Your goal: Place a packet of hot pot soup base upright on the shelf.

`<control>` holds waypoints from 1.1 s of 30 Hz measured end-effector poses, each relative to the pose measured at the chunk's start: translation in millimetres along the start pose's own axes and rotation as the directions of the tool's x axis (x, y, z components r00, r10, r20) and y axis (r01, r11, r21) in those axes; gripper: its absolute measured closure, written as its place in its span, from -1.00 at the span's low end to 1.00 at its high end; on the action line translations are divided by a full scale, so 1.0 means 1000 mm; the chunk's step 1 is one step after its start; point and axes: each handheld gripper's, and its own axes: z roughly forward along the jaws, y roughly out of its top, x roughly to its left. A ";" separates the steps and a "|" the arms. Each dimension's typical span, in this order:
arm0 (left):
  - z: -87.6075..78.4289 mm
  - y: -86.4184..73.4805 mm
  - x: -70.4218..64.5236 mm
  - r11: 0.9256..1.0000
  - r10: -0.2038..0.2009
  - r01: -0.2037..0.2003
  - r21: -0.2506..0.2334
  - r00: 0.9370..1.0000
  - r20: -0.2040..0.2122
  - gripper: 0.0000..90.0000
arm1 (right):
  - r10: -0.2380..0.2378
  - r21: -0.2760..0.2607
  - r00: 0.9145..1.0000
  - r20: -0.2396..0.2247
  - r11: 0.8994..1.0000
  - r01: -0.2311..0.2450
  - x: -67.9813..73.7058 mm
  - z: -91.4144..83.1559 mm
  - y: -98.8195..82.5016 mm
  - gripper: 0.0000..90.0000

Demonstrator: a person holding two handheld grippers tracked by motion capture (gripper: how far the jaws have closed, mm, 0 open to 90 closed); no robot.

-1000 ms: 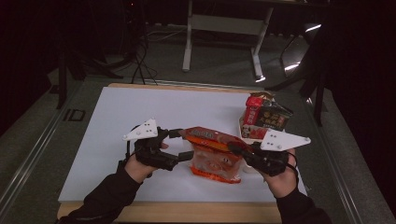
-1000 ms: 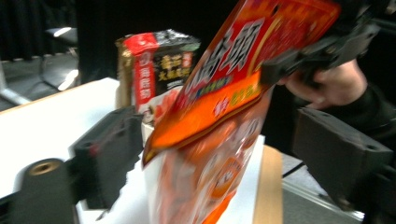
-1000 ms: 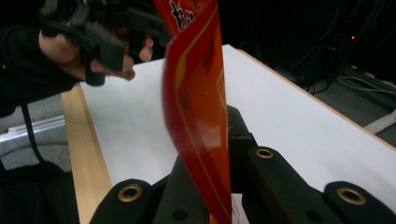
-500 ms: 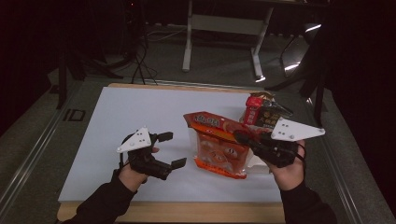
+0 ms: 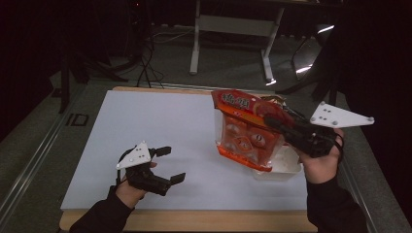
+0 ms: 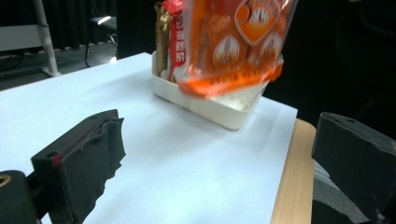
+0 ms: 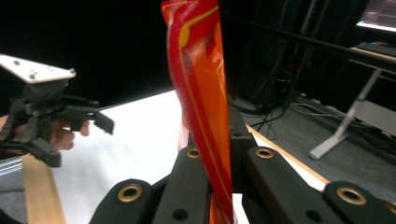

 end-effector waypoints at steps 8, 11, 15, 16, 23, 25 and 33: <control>-0.013 -0.017 0.004 0.999 -0.029 0.031 0.029 0.999 -0.042 -0.95 | 0.031 -0.024 0.996 0.083 0.999 -0.029 -0.018 -0.028 -0.001 1.00; -0.017 -0.023 0.005 0.999 -0.046 0.047 0.028 0.997 -0.057 -0.95 | 0.042 -0.024 0.993 0.113 0.999 -0.040 -0.025 -0.038 -0.005 1.00; -0.019 -0.032 0.006 0.998 -0.058 0.059 0.026 0.996 -0.065 -0.95 | 0.055 -0.010 0.987 0.152 0.998 -0.054 -0.033 -0.048 -0.012 1.00; -0.019 -0.035 0.006 0.997 -0.066 0.067 0.025 0.996 -0.066 -0.95 | 0.058 -0.005 0.985 0.164 0.998 -0.058 -0.035 -0.050 -0.014 1.00; -0.015 -0.046 0.006 0.997 -0.070 0.073 0.030 0.995 -0.075 -0.95 | 0.101 0.021 0.976 0.195 0.994 -0.107 -0.051 -0.057 -0.036 1.00; -0.014 -0.048 0.006 0.997 -0.073 0.075 0.034 0.995 -0.072 -0.95 | 0.112 0.026 0.974 0.198 0.993 -0.119 -0.054 -0.057 -0.042 1.00; -0.012 -0.053 0.008 0.996 -0.080 0.083 0.030 0.994 -0.078 -0.95 | 0.135 0.033 0.974 0.180 0.989 -0.143 -0.063 -0.049 -0.057 1.00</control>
